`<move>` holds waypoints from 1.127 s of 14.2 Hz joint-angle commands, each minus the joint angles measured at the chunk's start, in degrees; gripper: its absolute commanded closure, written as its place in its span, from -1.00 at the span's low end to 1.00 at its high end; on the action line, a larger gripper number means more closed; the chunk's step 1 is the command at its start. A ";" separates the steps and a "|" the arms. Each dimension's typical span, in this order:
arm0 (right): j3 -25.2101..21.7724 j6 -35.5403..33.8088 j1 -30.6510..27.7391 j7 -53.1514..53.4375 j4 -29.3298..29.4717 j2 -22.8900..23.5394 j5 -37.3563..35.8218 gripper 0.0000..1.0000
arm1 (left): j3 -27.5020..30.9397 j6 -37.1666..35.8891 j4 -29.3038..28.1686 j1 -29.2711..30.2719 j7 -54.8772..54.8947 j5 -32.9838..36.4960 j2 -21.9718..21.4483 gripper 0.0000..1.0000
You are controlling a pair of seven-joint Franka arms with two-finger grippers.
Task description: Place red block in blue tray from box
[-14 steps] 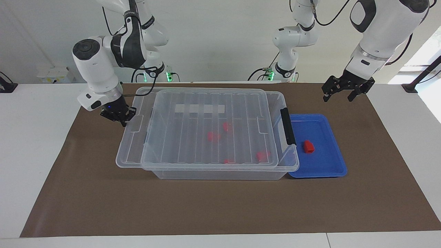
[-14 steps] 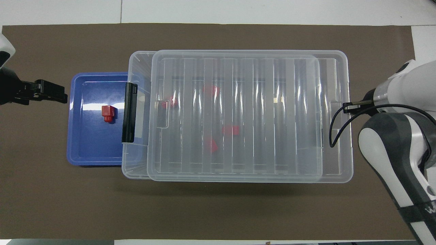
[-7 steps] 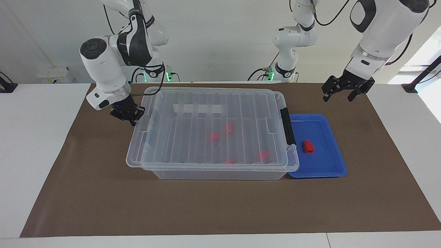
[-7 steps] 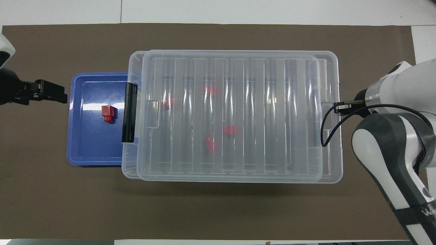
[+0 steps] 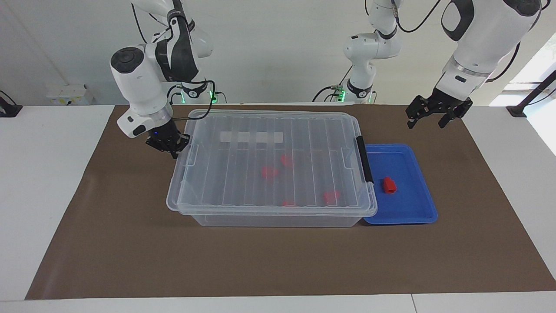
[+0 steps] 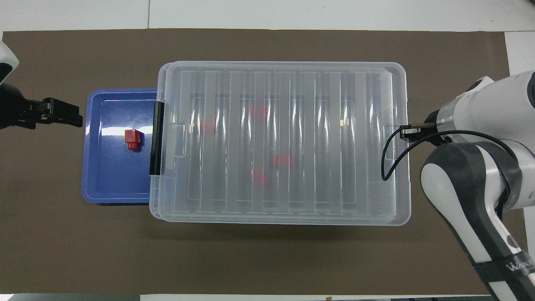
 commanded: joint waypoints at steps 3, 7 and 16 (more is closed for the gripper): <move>0.06 -0.44 0.06 0.35 0.56 -0.35 0.87 1.00 | 0.14 0.28 -1.33 0.28 0.70 -1.04 -1.51 -1.00; -1.52 -10.51 0.06 0.35 8.45 0.79 0.08 1.00 | 0.14 0.28 -1.33 0.28 0.70 -1.04 -1.51 -1.00; -6.27 -32.41 0.15 -0.09 28.58 5.35 -0.09 -1.00 | 0.14 0.28 -1.33 0.28 0.70 -1.04 -1.51 -1.00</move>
